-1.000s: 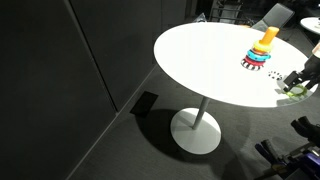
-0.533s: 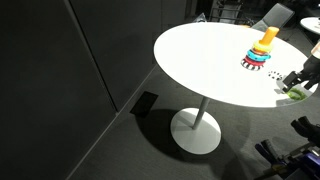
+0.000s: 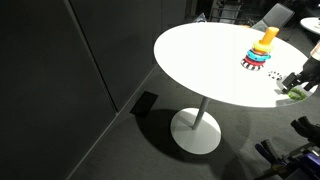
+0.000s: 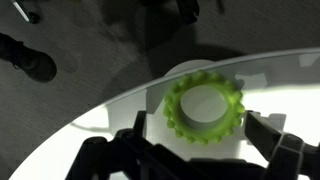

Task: Lift the lime green donut plush toy from the table and put it on the orange holder

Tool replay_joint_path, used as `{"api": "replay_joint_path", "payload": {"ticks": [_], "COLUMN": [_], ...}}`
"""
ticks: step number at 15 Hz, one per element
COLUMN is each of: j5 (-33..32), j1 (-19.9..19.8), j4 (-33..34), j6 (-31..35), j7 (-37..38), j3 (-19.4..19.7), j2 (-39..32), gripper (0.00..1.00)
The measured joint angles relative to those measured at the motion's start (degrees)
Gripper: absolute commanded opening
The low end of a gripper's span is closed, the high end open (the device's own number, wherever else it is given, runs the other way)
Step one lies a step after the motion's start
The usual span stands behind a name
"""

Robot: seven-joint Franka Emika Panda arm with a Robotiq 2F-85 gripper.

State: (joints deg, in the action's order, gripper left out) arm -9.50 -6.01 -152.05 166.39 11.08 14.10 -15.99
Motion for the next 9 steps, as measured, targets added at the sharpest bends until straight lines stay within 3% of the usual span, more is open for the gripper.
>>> {"api": "replay_joint_path", "payload": {"ticks": [3, 9], "j5": [0.7, 2.9], "j1": [0.1, 0.1], "j4": [0.0, 0.9], "j6": [0.1, 0.1], "j7": [0.0, 0.0], "j3": [0.0, 0.0], "j2": [-0.2, 0.2], "gripper": [0.49, 0.45]}}
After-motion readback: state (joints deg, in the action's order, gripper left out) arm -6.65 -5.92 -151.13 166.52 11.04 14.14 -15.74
